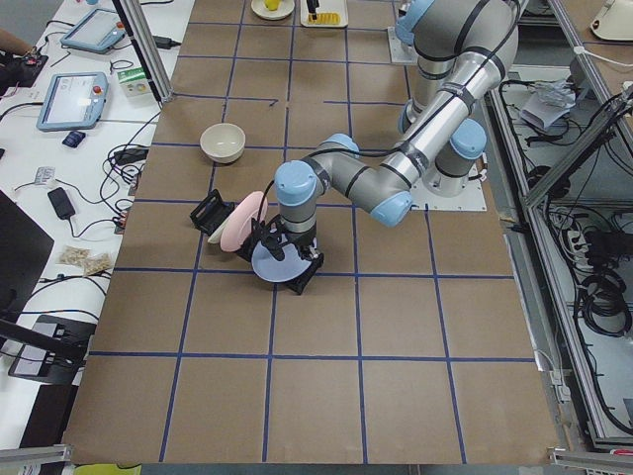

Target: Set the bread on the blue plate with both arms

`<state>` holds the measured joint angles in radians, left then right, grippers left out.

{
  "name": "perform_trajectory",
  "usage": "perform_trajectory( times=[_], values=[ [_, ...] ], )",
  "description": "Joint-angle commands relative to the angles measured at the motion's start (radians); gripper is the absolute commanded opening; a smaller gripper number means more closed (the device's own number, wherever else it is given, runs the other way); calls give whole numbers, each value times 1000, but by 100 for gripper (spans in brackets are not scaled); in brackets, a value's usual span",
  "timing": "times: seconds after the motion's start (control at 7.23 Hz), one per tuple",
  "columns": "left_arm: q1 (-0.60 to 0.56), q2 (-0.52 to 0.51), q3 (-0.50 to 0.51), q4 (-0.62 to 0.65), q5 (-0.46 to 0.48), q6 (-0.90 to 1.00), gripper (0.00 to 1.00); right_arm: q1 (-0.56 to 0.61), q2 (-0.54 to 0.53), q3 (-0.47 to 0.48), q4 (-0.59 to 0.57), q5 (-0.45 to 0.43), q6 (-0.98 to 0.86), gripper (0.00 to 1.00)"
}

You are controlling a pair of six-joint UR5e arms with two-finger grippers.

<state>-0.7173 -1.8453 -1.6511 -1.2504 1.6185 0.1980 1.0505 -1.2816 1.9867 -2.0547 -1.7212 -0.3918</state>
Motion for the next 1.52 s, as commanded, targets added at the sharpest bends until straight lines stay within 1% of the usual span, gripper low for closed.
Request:
perform_trajectory(
  times=[0.0,0.14,0.28,0.41,0.55,0.69,0.83,0.97,1.11,1.24,1.38],
  values=[
    [1,-60,-7,25,-6,-3,27,0,1,26,-8,-1,1,91],
    [1,-109,-6,107,-3,0,50,0,2,26,-8,-1,2,79],
    [1,-141,-4,126,-2,-5,61,0,2,26,-8,-1,2,63],
    [1,-158,1,126,1,-9,61,0,2,26,-8,-1,5,33],
    [1,-164,2,126,3,-11,53,0,1,26,-8,-1,4,3],
    [1,-164,-5,124,1,-12,30,0,-1,26,-4,-1,4,0],
    [1,-154,-4,121,3,-12,9,0,-5,18,-4,-1,14,0],
    [1,-149,-4,105,4,-11,0,0,-10,8,2,-4,14,0],
    [1,-147,-4,103,4,-11,0,-1,-12,-20,14,-3,14,0],
    [1,-147,-4,92,6,-11,0,0,-15,-64,66,-3,16,0],
    [1,-140,4,88,6,-6,0,0,-15,-128,153,-1,17,0]
  ],
)
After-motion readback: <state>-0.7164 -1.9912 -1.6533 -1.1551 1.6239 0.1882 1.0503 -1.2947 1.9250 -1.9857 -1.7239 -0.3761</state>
